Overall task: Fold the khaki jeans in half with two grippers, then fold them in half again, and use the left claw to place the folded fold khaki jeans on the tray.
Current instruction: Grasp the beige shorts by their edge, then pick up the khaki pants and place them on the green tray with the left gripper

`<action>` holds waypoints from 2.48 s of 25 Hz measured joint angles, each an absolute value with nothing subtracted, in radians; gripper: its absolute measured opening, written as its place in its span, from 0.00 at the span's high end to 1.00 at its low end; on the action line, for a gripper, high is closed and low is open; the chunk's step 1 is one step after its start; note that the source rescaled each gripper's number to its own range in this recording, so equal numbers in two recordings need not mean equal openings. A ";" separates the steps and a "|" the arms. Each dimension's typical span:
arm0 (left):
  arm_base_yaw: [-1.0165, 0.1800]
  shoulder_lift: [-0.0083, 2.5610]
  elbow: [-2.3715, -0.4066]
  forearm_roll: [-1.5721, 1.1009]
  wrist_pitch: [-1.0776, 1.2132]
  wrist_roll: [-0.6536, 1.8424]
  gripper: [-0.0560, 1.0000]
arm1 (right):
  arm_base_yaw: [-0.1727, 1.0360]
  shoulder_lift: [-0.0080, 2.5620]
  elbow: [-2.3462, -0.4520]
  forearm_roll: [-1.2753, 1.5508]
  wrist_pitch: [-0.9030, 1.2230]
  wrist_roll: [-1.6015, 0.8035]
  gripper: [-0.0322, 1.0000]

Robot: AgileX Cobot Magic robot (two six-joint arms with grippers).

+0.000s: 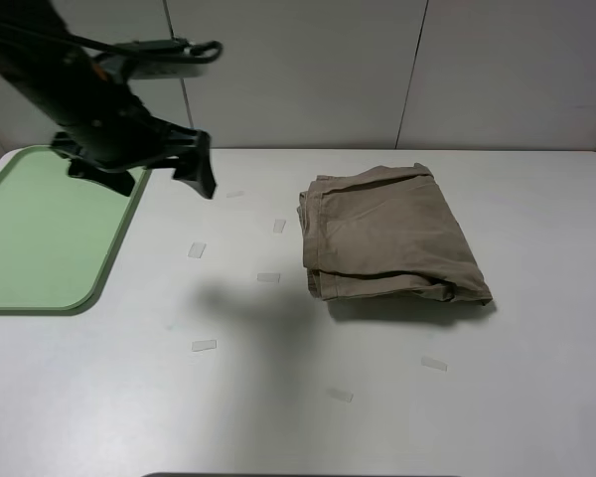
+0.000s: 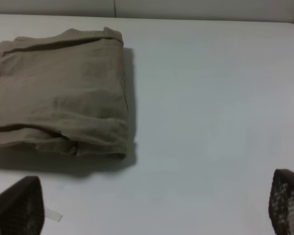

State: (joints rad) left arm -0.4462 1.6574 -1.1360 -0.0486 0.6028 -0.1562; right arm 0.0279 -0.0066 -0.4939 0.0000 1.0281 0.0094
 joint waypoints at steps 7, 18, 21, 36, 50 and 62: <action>-0.605 1.928 -1.355 -0.053 0.546 -0.288 0.00 | 0.028 -0.007 -0.494 0.000 1.028 0.009 0.00; -0.710 2.214 -1.593 -0.055 0.536 -0.449 0.00 | 0.028 -0.007 -0.494 -0.025 1.028 0.026 0.00; -0.716 2.246 -1.610 -0.051 0.536 -0.485 0.00 | 0.028 -0.007 -0.494 -0.027 1.028 0.028 0.00; -0.723 2.331 -1.633 -0.049 0.378 -0.540 0.00 | 0.028 -0.007 -0.494 -0.027 1.028 0.028 0.00; -0.745 2.361 -1.644 -0.079 0.320 -0.541 0.38 | 0.028 -0.007 -0.494 -0.027 1.028 0.028 0.00; -0.745 2.368 -1.644 -0.091 0.335 -0.527 0.62 | 0.028 -0.007 -0.494 -0.027 1.028 0.028 0.00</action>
State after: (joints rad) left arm -0.7451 2.3676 -1.6442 -0.0910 0.3351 -0.5266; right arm 0.0279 -0.0066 -0.4939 -0.0272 1.0281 0.0283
